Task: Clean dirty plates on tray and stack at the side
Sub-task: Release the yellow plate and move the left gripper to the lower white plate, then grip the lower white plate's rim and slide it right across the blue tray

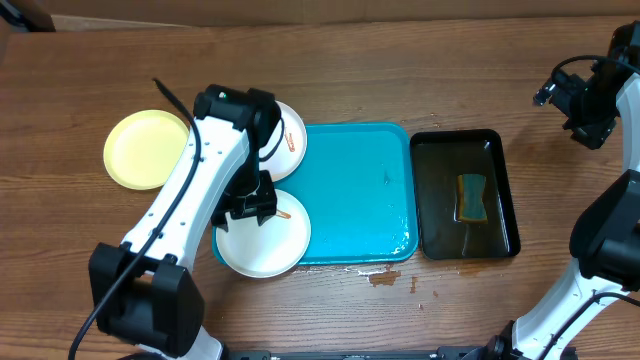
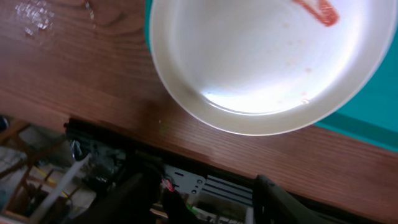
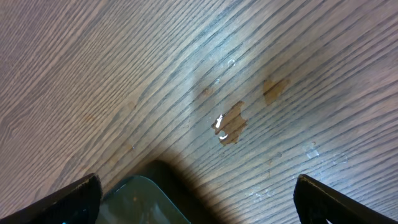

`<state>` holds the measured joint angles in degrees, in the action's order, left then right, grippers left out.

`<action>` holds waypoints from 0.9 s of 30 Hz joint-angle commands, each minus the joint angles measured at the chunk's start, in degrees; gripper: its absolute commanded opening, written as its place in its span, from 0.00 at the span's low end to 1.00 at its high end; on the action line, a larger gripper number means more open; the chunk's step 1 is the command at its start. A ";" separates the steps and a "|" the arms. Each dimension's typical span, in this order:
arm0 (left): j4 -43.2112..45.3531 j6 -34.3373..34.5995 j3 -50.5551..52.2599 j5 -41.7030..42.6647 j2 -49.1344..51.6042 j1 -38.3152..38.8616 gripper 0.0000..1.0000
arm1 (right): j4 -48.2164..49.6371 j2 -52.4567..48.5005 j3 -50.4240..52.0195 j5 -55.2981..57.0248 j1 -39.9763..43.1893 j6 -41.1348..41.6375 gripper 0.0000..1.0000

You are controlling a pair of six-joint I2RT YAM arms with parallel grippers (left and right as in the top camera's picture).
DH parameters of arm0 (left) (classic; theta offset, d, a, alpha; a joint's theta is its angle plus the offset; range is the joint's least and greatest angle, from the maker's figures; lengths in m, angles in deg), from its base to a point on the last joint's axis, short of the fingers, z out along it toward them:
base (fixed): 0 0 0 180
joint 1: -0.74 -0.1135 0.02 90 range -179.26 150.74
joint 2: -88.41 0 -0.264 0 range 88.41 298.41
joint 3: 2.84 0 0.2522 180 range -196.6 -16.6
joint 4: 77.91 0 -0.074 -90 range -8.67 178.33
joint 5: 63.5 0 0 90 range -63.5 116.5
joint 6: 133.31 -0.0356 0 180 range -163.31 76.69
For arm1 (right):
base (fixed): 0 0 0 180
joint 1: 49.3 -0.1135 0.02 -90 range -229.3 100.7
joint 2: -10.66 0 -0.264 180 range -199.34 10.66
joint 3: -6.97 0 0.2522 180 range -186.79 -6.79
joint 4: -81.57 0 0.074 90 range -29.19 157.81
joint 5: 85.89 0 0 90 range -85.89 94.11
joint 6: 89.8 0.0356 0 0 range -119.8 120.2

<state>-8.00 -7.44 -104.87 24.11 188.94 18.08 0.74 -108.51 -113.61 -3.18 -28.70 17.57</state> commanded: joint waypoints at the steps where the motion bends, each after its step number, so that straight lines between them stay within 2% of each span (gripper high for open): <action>1: 0.96 6.25 3.61 -2.89 -4.70 -1.25 0.56 | 0.17 1.57 -0.76 -0.31 0.00 0.28 1.00; 11: 8.63 9.38 15.69 -2.36 -10.69 -8.09 0.50 | 0.17 1.57 -0.76 -0.31 0.00 0.28 1.00; 18: 20.70 7.15 24.74 5.88 -10.97 -13.20 0.40 | 0.17 1.57 -0.76 -0.31 0.00 0.28 1.00; 21: 23.56 6.69 26.84 7.76 -10.93 -13.97 0.33 | 0.17 1.57 -0.76 -0.31 0.00 0.28 1.00; 27: 24.90 6.58 29.94 5.38 -10.93 -13.97 0.33 | 0.17 1.57 -0.76 -0.31 0.00 0.28 1.00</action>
<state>16.30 -0.18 -76.57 29.33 178.97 4.45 0.70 -108.51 -113.61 -3.18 -28.70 17.57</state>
